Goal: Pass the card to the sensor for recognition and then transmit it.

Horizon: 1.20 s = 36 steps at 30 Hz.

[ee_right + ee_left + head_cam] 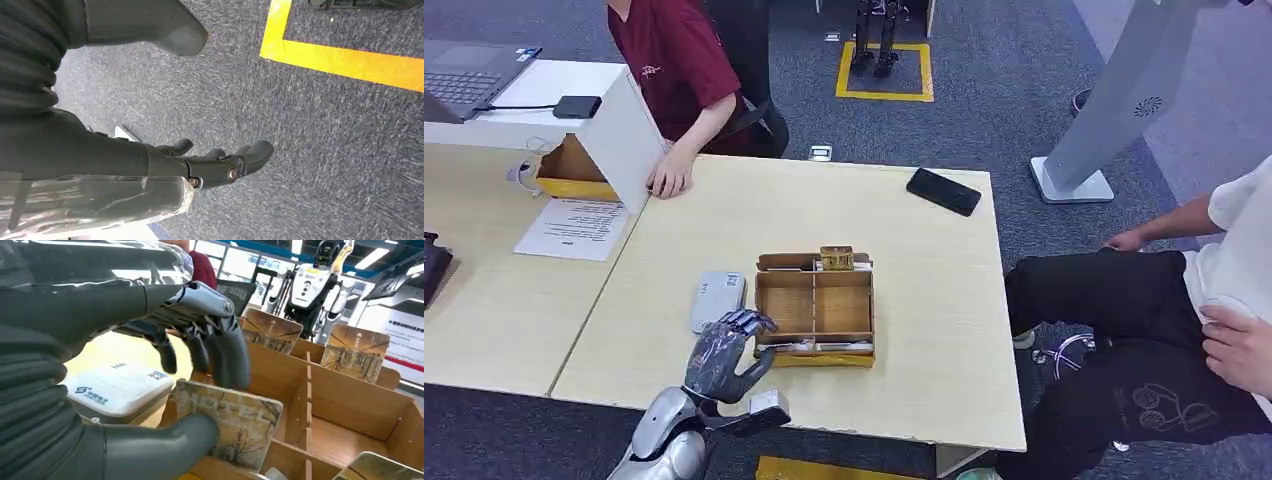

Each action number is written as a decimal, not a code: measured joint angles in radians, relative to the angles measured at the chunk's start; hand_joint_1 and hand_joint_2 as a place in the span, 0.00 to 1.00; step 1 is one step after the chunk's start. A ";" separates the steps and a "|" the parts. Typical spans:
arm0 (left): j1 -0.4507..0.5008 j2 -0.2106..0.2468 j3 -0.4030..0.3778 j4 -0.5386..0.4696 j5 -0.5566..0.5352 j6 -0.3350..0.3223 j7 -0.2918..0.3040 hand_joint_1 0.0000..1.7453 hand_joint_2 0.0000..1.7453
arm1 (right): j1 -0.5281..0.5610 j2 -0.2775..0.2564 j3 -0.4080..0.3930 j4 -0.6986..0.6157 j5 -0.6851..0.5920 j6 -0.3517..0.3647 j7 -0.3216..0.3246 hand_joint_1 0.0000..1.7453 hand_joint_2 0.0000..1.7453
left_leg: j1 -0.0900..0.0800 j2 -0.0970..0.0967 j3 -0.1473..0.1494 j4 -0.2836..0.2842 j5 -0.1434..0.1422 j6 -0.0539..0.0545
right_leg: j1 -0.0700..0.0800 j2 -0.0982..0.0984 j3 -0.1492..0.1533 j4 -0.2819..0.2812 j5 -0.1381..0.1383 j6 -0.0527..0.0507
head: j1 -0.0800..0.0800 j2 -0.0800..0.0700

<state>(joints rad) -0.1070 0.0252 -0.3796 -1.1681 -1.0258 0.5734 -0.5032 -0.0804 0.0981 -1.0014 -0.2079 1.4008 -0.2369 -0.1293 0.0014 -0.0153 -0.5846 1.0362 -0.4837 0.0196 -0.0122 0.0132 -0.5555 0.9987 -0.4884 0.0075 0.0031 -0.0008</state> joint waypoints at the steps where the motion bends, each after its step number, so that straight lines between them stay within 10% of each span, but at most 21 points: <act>1: 0.000 0.000 0.000 0.000 0.001 0.000 0.000 1.00 1.00 | 0.000 0.000 0.000 0.000 0.001 0.000 0.000 0.00 1.00 | 0.000 0.000 0.000 0.000 0.000 0.000 | 0.000 0.000 0.000 0.000 0.000 0.000 | 0.000 0.000; 29: 0.002 0.001 0.000 0.000 0.019 -0.011 -0.012 1.00 1.00 | 0.000 0.000 -0.003 0.000 0.000 0.000 -0.005 0.00 1.00 | 0.000 0.000 0.000 0.000 0.000 0.000 | 0.000 0.000 0.000 0.000 0.000 0.000 | 0.000 0.000; 36: -0.009 0.038 0.000 -0.137 0.201 -0.190 -0.049 1.00 1.00 | 0.000 0.000 -0.008 0.000 0.000 0.000 -0.010 0.00 1.00 | 0.000 0.000 0.000 0.000 0.000 0.000 | 0.000 0.000 0.000 0.000 0.000 0.000 | 0.000 0.000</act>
<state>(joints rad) -0.1162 0.0634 -0.3796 -1.3048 -0.8246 0.3832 -0.5524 -0.0804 0.0980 -1.0098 -0.2079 1.4004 -0.2369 -0.1392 0.0017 -0.0153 -0.5846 1.0363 -0.4834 0.0194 -0.0120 0.0132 -0.5557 0.9988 -0.4884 0.0074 0.0031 -0.0008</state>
